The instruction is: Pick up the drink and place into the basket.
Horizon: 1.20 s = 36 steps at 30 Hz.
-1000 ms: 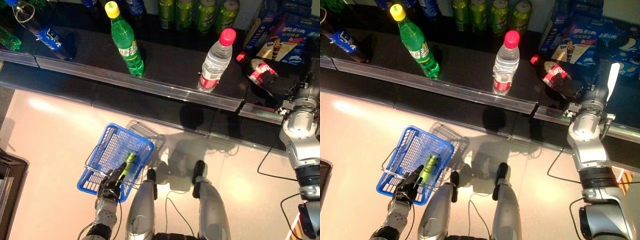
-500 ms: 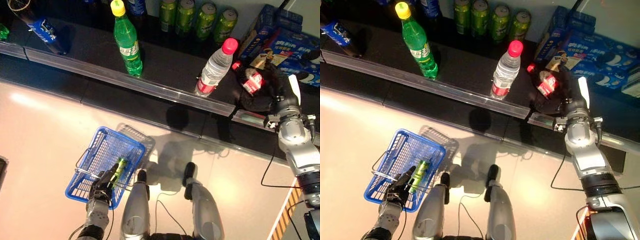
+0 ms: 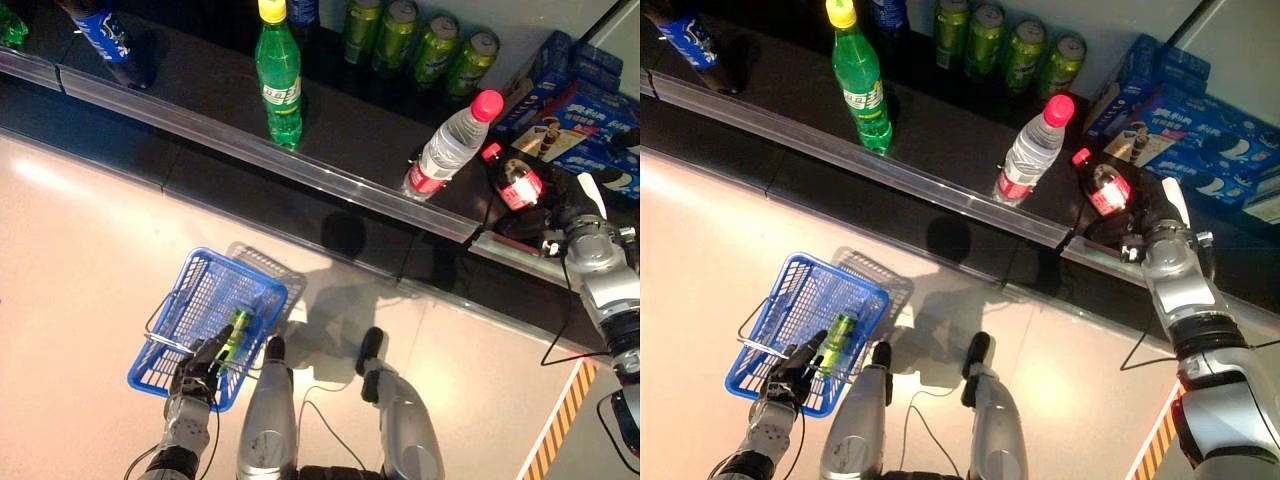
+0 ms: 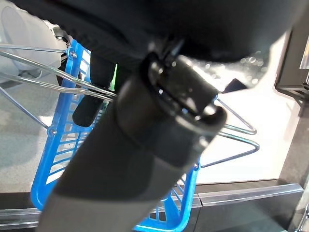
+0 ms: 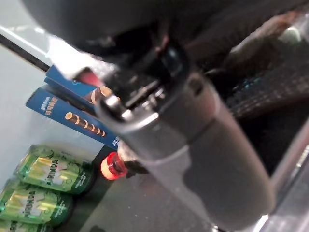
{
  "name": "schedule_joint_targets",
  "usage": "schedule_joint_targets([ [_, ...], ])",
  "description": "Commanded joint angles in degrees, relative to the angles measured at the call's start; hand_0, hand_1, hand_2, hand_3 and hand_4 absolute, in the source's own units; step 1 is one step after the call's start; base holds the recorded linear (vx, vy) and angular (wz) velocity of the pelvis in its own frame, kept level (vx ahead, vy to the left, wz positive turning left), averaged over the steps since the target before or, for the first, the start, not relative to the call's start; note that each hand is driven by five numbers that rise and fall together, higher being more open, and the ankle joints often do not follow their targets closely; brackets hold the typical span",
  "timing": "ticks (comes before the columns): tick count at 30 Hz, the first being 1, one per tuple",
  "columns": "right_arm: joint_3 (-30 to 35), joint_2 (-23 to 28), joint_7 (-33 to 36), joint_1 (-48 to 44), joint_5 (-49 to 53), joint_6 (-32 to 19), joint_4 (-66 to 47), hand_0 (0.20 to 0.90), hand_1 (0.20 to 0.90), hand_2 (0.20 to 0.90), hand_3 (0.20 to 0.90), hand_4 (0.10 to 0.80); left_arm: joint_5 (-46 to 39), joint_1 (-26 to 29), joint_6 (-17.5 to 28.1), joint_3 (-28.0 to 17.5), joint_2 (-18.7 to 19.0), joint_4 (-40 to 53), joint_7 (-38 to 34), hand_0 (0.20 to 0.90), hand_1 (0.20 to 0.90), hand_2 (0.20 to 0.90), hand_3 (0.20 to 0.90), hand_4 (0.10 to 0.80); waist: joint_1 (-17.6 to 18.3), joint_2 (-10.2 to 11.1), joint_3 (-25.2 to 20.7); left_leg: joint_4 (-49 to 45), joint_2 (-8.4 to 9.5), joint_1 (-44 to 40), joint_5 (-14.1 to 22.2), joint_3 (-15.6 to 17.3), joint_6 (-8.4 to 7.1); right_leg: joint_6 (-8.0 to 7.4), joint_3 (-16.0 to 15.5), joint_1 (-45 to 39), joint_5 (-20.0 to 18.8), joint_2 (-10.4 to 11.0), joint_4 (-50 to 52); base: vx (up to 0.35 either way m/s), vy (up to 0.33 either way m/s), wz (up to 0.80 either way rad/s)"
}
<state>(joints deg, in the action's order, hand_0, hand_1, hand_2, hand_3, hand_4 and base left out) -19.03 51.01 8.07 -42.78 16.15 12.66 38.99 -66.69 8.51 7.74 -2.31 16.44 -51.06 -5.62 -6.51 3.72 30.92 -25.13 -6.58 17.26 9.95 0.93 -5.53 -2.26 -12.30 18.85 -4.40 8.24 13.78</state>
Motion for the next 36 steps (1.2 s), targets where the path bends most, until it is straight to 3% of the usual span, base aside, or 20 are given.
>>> schedule_joint_targets([
  [1,-3.63,5.25,-2.46,-5.35,3.23,1.38,2.78,0.900,0.900,0.900,0.900,0.800,-0.57,-2.42,3.73,3.15,4.47,4.98,1.47,0.300,0.300,0.300,0.200,0.100,-0.92,-1.90,-1.12,-1.61,1.63,5.38,-6.64,-0.07,2.91,-0.04,-1.97,-2.75,6.91,0.31,5.55,0.071,-0.015,0.00],
  [2,-4.18,5.12,-3.05,-5.95,3.21,1.99,3.89,0.900,0.900,0.900,0.900,0.800,-0.56,-2.56,3.57,3.32,4.47,4.90,1.73,0.300,0.300,0.300,0.200,0.100,-1.20,-2.24,-1.14,-2.03,1.55,4.74,-5.21,-0.52,2.53,-0.43,-1.55,-3.19,8.07,0.09,6.15,0.075,-0.017,0.00],
  [3,-4.52,5.00,-3.59,-6.47,3.15,2.79,4.67,0.387,0.387,0.387,0.302,0.202,-0.54,-2.57,3.45,3.41,4.44,4.93,1.93,0.300,0.300,0.300,0.200,0.100,-1.31,-2.36,-1.13,-2.07,1.64,4.81,-5.22,-0.63,2.54,-0.38,-1.58,-3.12,8.13,0.11,6.20,0.079,-0.010,0.01],
  [4,-4.93,4.87,-4.52,-7.05,2.64,2.89,6.18,0.300,0.300,0.300,0.200,0.100,-0.48,-2.70,3.39,3.45,4.38,4.83,2.35,0.300,0.300,0.300,0.200,0.100,-1.50,-2.51,-1.13,-2.21,1.74,4.92,-5.32,-0.79,2.52,-0.31,-1.61,-3.02,8.24,0.15,6.34,0.000,0.000,0.00],
  [12,-6.18,4.95,-8.97,-8.24,0.55,2.84,10.89,0.300,0.300,0.300,0.200,0.100,-1.38,-3.08,3.37,4.03,4.08,4.88,3.58,0.300,0.300,0.300,0.200,0.100,-1.60,-3.44,-1.13,-1.76,2.17,4.48,-5.83,-0.59,2.62,-0.13,-1.35,-2.55,8.49,0.57,6.99,-0.010,0.026,0.02],
  [13,-5.87,5.07,-9.15,-8.05,0.37,2.63,11.06,0.300,0.300,0.300,0.200,0.100,-1.39,-3.00,3.33,3.90,4.10,5.04,3.63,0.300,0.300,0.300,0.200,0.100,-1.46,-3.34,-1.12,-1.36,2.37,5.11,-7.29,-0.24,3.01,0.33,-1.77,-2.04,7.39,0.83,6.50,-0.085,0.047,0.04],
  [22,-2.99,6.28,-5.72,-4.42,-0.52,0.07,7.97,0.300,0.300,0.300,0.200,0.100,-2.11,-3.72,3.52,2.85,3.64,5.56,3.20,0.300,0.300,0.300,0.200,0.100,-0.56,-3.19,-1.37,-0.71,2.15,2.47,-7.03,1.15,2.83,0.04,-1.15,-4.09,7.46,0.94,5.97,-0.025,0.031,0.01],
  [30,7.38,7.04,1.08,9.53,-5.01,-2.60,-10.28,0.300,0.300,0.300,0.200,0.100,-2.12,-7.35,3.96,-0.99,2.13,6.84,2.06,0.300,0.300,0.300,0.200,0.100,1.87,-2.08,-3.60,-0.08,1.49,-0.81,-5.96,3.08,2.55,-0.21,-0.08,-7.35,7.84,0.68,4.37,0.006,0.034,-0.02],
  [36,18.08,4.30,6.88,22.37,-10.63,-5.57,-25.59,0.300,0.300,0.300,0.200,0.100,-2.22,-10.50,5.05,-4.80,-0.11,7.56,1.92,0.300,0.300,0.300,0.200,0.100,4.24,-1.26,-5.32,-0.65,0.84,-3.02,-4.82,4.28,2.40,-0.15,1.25,-9.75,8.76,0.19,3.80,0.018,0.029,-0.07],
])
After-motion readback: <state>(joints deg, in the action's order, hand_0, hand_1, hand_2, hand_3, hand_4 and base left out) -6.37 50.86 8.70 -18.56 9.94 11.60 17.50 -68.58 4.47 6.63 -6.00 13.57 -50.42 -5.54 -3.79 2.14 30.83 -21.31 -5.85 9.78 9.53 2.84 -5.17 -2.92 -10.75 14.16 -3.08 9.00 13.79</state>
